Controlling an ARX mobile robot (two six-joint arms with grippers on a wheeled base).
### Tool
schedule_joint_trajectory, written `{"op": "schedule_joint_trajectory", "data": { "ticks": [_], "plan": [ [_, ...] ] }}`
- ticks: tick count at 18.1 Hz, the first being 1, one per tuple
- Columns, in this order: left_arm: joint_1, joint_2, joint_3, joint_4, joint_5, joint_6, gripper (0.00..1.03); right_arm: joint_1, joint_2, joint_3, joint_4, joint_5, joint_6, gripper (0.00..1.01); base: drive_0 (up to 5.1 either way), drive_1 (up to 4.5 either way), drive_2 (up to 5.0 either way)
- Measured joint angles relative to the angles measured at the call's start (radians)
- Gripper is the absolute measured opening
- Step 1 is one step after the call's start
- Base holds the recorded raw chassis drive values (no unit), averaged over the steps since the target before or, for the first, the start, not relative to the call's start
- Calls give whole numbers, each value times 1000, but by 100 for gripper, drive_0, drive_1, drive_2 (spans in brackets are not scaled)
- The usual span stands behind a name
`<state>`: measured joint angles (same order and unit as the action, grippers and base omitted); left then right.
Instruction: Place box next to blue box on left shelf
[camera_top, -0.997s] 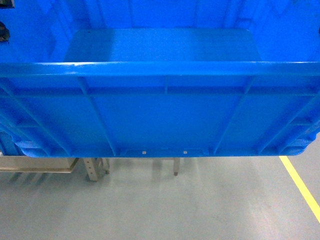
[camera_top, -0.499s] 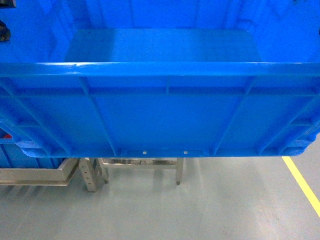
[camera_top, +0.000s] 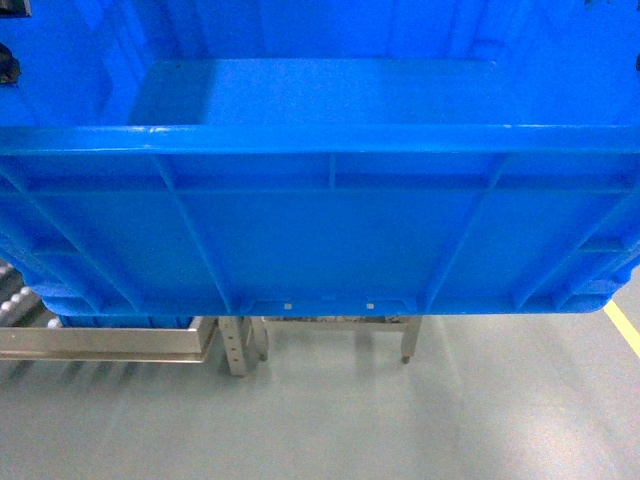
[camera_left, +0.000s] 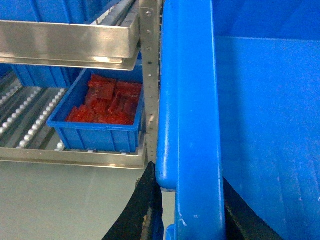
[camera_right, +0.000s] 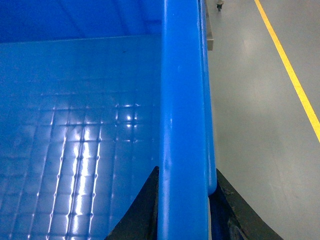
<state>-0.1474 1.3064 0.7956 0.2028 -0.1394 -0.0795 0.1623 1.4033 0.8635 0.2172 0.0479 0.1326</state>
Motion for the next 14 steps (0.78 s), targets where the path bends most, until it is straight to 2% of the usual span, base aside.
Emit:
{"op": "schedule_joint_trajectory", "data": {
  "ticks": [9,14],
  "plan": [
    [0,0,0,0,-2,0,17,1,0,0,0,0,0,21,-490,142,334],
    [0,0,0,0,0,-2,17,1,-4,0,1,0,0,21,-496,241,241]
  ]
}}
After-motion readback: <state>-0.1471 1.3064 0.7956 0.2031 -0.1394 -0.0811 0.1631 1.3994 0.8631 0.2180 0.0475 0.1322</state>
